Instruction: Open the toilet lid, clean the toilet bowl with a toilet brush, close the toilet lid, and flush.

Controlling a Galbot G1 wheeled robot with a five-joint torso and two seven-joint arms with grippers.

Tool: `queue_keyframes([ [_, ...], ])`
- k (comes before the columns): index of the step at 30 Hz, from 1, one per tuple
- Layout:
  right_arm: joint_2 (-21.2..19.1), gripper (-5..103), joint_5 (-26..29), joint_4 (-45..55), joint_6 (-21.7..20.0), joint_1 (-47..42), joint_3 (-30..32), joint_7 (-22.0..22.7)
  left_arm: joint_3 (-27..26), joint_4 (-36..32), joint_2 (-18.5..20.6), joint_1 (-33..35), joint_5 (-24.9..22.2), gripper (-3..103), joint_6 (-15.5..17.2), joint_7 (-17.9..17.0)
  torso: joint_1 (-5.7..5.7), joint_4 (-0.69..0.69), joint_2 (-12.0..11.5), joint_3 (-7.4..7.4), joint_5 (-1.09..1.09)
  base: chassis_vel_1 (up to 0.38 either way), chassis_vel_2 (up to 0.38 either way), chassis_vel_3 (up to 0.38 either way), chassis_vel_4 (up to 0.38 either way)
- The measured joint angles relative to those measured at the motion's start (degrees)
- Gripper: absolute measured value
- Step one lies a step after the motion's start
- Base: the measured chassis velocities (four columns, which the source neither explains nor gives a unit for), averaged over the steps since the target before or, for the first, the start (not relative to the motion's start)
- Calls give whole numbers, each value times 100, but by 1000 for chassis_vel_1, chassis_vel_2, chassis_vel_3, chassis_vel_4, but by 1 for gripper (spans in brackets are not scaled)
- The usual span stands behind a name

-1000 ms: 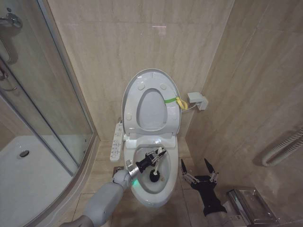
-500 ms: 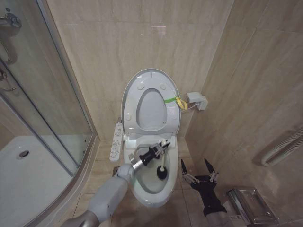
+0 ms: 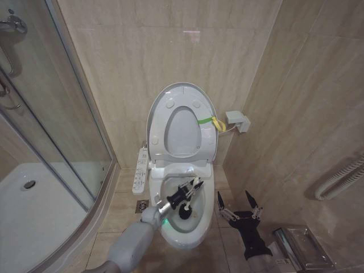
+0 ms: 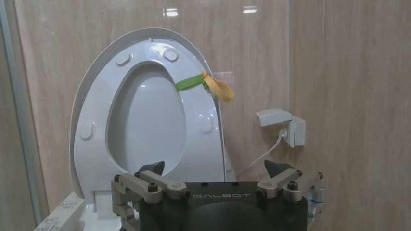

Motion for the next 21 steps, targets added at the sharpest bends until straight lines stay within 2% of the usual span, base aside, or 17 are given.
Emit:
queue_keyframes([
  [4,0,100,0,0,0,0,0,0,-81,55,-161,-22,-2,23,-169,-44,0,0,0,0,0,0,0,0,0],
  [7,0,100,0,0,0,0,0,0,-90,212,-174,107,2,21,-236,78,0,4,0,0,0,0,0,0,0],
  [13,0,100,0,0,0,0,0,0,-183,351,-146,278,-4,21,-280,224,0,3,1,-2,0,0,0,0,0],
  [19,-1,100,0,0,0,0,0,0,-220,24,86,355,76,21,-217,215,0,1,1,-1,-1,0,0,0,0],
  [21,0,100,0,0,0,0,0,0,-217,-433,390,485,118,22,-20,66,0,1,0,0,-1,0,0,0,0],
])
